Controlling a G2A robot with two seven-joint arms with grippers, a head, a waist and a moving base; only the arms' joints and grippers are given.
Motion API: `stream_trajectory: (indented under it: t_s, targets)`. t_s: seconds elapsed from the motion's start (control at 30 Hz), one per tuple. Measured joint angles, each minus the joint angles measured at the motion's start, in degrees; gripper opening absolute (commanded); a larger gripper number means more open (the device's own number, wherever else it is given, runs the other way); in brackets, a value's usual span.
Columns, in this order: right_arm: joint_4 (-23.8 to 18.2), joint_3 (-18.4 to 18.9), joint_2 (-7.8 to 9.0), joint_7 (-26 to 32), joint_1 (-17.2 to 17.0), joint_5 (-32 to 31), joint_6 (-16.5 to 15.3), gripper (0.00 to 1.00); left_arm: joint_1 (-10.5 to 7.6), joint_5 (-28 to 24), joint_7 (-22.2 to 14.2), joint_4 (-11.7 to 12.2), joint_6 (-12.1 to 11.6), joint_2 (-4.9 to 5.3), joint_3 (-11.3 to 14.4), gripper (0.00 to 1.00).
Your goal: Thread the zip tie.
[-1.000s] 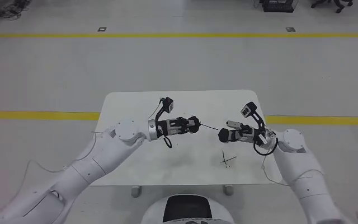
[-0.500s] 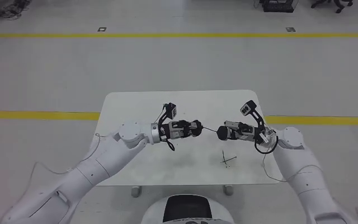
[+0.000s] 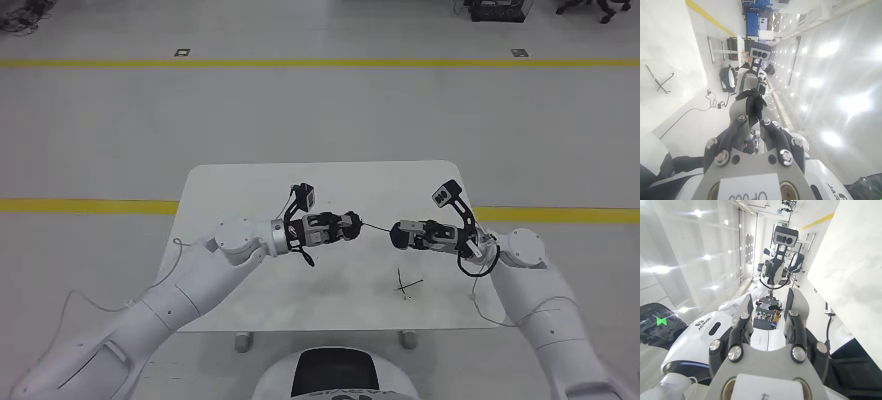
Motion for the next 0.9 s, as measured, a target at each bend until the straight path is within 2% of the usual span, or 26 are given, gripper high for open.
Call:
stream_trajectory:
  t_s: [0.17,0.43,0.57,0.7,0.9]
  targets:
    - [0.0,-0.2,0.07,-0.1,0.0,-0.1,-0.2,0.3,0.39,0.2,-0.2,0.1,-0.2,-0.32,-0.5,0.0]
    - [-0.1,-0.4,0.14,-0.6,0.0,0.1,-0.2,0.29,0.72,1.1,-0.7,0.4,0.3,-0.81,-1.1,0.0]
    - [-0.2,-0.4,0.15,-0.8,0.0,0.0,-0.2,0.24,0.85,1.5,-1.0,0.5,0.4,-1.05,-1.4,0.0]
    - [-0.1,-0.5,0.16,-1.0,0.1,0.0,-0.2,0.15,1.01,1.9,-1.1,0.6,0.7,-1.26,-1.8,0.0]
    - [-0.1,-0.6,0.19,-1.2,0.1,0.0,-0.2,0.15,1.35,2.3,-1.3,0.8,1.0,-1.53,-2.4,0.0]
